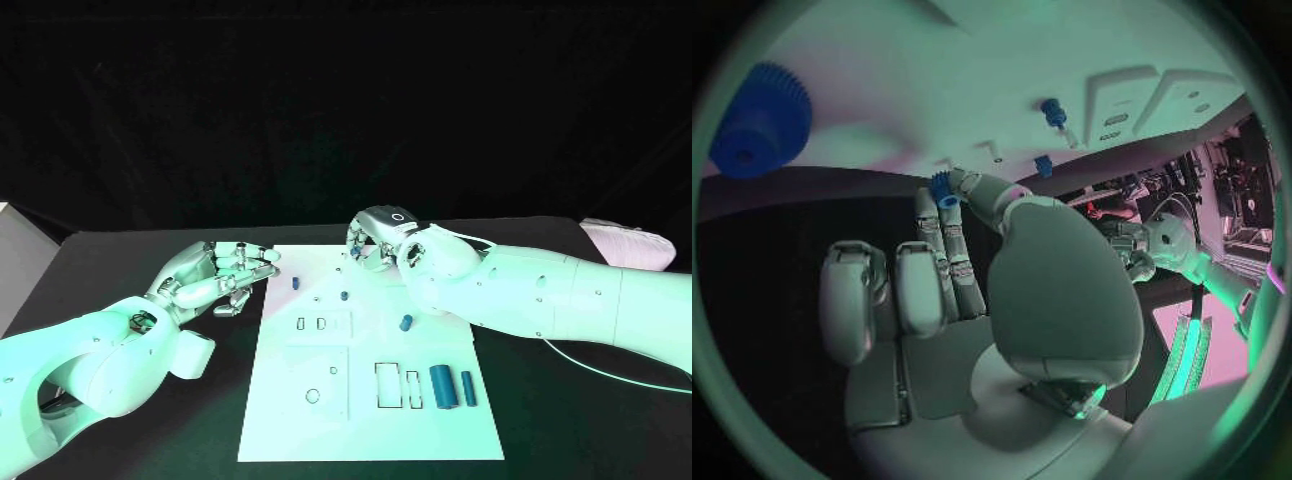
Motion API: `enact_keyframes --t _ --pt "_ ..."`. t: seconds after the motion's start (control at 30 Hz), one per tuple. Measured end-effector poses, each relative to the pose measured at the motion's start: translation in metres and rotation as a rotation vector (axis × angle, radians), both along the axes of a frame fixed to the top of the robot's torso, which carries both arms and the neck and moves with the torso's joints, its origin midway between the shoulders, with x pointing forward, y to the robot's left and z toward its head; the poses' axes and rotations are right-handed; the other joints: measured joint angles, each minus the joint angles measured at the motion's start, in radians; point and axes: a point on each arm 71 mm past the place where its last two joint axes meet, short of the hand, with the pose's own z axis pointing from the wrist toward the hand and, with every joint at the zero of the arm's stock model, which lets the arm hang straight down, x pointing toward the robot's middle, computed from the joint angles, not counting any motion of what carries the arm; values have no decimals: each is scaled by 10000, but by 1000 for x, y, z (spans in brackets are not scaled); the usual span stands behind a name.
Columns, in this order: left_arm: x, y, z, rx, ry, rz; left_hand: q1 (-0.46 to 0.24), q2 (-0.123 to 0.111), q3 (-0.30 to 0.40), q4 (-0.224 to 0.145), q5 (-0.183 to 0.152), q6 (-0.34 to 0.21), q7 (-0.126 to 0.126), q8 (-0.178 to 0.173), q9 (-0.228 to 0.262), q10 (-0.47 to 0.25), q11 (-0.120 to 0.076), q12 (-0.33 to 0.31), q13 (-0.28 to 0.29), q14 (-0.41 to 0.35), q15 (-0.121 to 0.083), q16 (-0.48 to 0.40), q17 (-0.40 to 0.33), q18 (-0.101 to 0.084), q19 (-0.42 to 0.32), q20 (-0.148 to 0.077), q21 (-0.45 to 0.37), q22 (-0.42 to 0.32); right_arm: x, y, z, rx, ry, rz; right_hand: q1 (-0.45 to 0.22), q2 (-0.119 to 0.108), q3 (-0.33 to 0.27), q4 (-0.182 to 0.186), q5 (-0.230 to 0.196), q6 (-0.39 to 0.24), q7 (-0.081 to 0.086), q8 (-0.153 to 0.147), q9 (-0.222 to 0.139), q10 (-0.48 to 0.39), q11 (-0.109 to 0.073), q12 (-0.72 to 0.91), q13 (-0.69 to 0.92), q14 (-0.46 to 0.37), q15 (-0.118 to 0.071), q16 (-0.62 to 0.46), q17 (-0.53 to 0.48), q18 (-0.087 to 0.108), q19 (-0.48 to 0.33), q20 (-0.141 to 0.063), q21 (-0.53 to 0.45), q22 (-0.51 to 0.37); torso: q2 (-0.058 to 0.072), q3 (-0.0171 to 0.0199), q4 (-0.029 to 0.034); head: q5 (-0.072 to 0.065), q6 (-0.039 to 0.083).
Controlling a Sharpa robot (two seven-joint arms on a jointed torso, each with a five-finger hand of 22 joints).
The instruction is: Assemble the parts on the task board
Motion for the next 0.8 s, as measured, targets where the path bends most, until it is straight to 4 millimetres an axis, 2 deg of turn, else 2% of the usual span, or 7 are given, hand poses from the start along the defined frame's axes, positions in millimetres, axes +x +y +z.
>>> enact_keyframes --t 0.2,0.33,0.8 --pt "1 0 0 4 9 10 0 0 0 0 0 0 0 0 0 0 0 0 -1 0 0 0 0 0 0 0 0 0 1 5 0 40 -65 22 0 0 -1 -2 -20 -21 -11 0 20 0 0 -32 0 0 1 0 0 -1 0 0 0 -1 26 -31 72 -38 6" --pt "1 0 0 3 11 7 0 0 0 0 0 0 0 0 -1 0 0 0 -1 0 0 0 0 0 0 0 0 1 2 8 1 70 -101 52 0 0 -4 -3 -39 -28 -6 -1 32 0 -1 -58 0 0 1 0 0 -1 0 0 0 -2 48 -48 91 -50 13" --pt "1 -1 1 0 1 -9 0 0 0 1 0 0 0 0 9 -37 38 0 11 0 1 0 1 0 -36 36 0 -22 6 13 1 56 -148 37 1 -1 -17 -13 -22 -43 0 -20 57 -1 -1 -44 2 2 3 -1 0 -1 0 1 0 -4 117 -59 141 -54 4"
